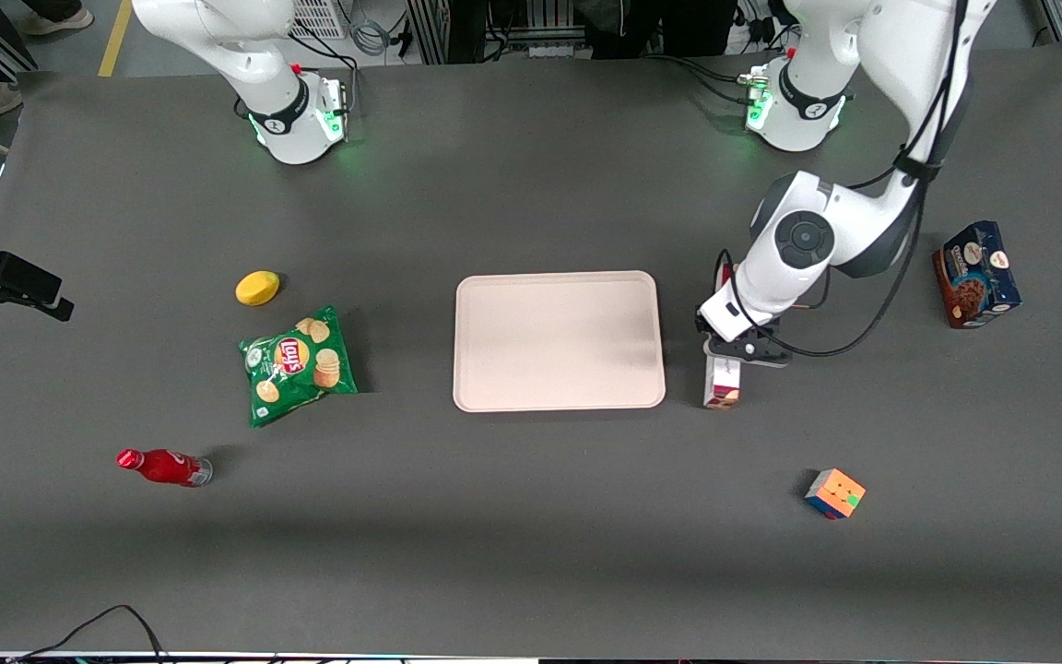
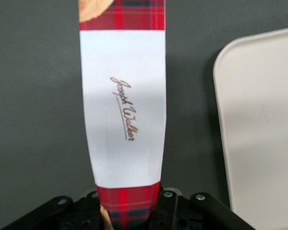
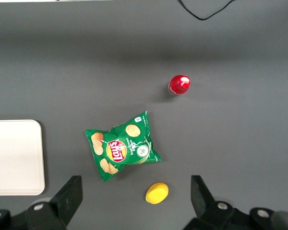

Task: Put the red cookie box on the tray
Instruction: 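Lower the left gripper around the cookie box and close it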

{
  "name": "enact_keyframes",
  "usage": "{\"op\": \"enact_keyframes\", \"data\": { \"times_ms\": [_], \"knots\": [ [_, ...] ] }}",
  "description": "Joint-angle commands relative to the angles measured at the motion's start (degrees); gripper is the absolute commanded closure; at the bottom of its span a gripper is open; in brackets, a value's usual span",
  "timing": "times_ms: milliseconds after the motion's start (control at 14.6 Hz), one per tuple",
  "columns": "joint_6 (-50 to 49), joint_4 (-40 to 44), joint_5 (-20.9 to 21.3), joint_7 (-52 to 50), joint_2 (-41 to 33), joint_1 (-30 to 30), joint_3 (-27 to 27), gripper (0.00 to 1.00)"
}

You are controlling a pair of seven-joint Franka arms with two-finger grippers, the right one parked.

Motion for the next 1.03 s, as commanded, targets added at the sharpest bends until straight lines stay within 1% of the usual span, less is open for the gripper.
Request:
{"op": "enact_keyframes", "data": {
  "times_ms": [0,411,480,617,754,823,960],
  "knots": [
    [-19.6,10.4,0.8,-0.2,-6.2,0.1,-0.4,0.92],
    [-37.5,25.7,0.2,0.3,-7.3,0.1,-0.8,0.92],
    [-39.9,27.9,-0.6,0.6,-7.2,0.1,-0.8,0.92],
    [-42.2,29.6,-5.2,1.0,-7.2,0.1,-0.5,0.92],
    [-42.3,29.4,-12.5,-0.6,-7.0,0.1,-0.3,0.92],
    [-41.9,29.4,-14.6,-2.6,-6.7,0.1,-0.3,0.92],
    [-40.9,29.3,-15.3,-6.6,-6.1,-0.7,-1.0,0.92]
  ]
}}
